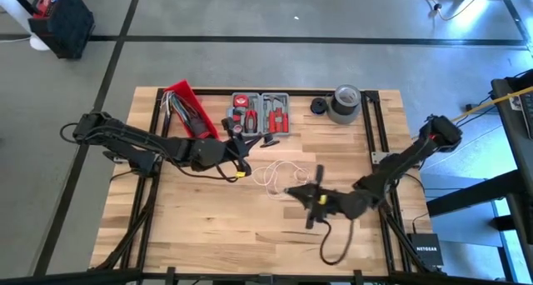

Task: Coil cords
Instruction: Uncoil the white wire from the spool

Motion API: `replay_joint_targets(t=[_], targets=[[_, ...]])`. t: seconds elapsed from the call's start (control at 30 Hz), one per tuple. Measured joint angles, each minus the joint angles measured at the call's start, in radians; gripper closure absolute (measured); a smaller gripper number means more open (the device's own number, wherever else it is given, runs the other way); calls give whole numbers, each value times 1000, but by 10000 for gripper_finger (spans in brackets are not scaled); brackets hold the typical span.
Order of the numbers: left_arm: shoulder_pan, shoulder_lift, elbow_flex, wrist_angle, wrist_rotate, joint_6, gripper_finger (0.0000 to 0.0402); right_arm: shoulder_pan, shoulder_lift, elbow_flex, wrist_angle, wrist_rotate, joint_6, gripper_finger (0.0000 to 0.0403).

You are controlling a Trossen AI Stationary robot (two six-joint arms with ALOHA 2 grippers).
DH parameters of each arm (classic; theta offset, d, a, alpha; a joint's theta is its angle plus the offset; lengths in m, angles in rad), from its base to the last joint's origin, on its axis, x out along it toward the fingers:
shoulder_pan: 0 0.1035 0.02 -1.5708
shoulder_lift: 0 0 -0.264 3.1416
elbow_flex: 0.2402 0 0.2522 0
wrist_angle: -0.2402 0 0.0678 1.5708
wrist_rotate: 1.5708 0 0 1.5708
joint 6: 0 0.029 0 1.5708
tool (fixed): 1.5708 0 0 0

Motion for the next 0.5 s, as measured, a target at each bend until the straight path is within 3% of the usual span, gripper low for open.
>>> replay_joint_targets(t=[0.13,0.23,0.33,0.5], targets=[[0,0,0,-6,0,8,396,81,-104,1,-136,210,14,400],[0,0,0,-1,0,7,396,131,-158,1,-297,326,125,400],[0,0,0,2,0,7,396,150,-182,1,-494,347,327,400],[-2,0,0,28,0,11,396,116,-167,-27,-799,266,687,400]])
